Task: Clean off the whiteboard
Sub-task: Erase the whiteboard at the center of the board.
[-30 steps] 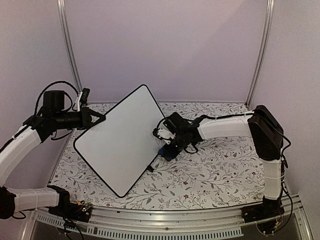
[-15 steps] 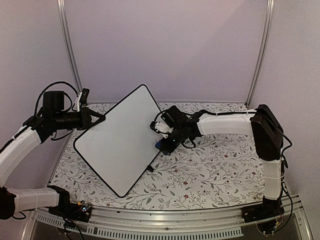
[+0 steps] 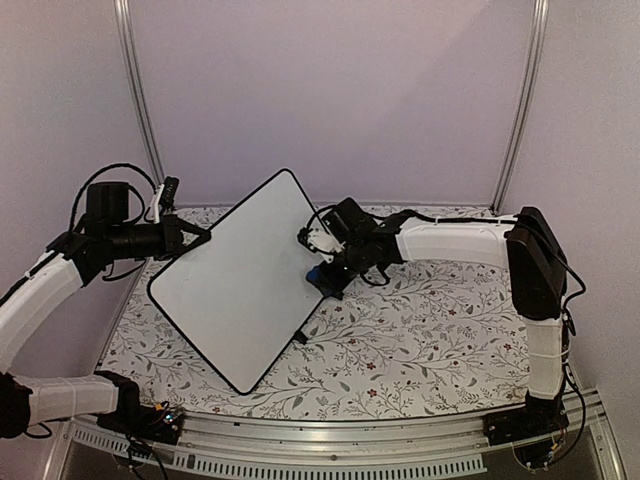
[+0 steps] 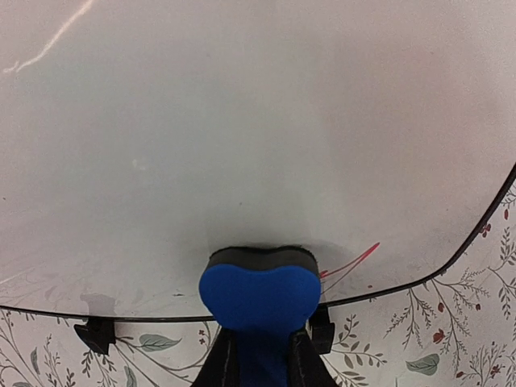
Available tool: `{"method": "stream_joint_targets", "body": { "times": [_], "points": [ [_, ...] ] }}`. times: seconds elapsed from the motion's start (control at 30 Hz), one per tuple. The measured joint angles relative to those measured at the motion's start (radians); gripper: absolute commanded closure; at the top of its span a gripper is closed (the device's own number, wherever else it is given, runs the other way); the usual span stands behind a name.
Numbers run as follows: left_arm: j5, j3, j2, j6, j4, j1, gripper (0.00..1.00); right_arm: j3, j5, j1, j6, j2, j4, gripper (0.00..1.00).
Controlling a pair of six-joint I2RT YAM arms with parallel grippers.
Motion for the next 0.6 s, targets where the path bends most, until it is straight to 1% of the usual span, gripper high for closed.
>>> {"method": "stream_joint_targets", "body": {
  "times": [0.43, 0.6],
  "points": [
    [0.001, 0.002, 0.013, -0.006, 0.008, 0.001, 1.0, 0.022, -0.034, -0.023, -0.001, 0.0, 0.015, 0.91],
    [0.0, 0.004, 0.013, -0.006, 0.005, 0.001, 1.0, -0.012, -0.06, -0.024, -0.001, 0.0, 0.022, 0.91]
  ]
}}
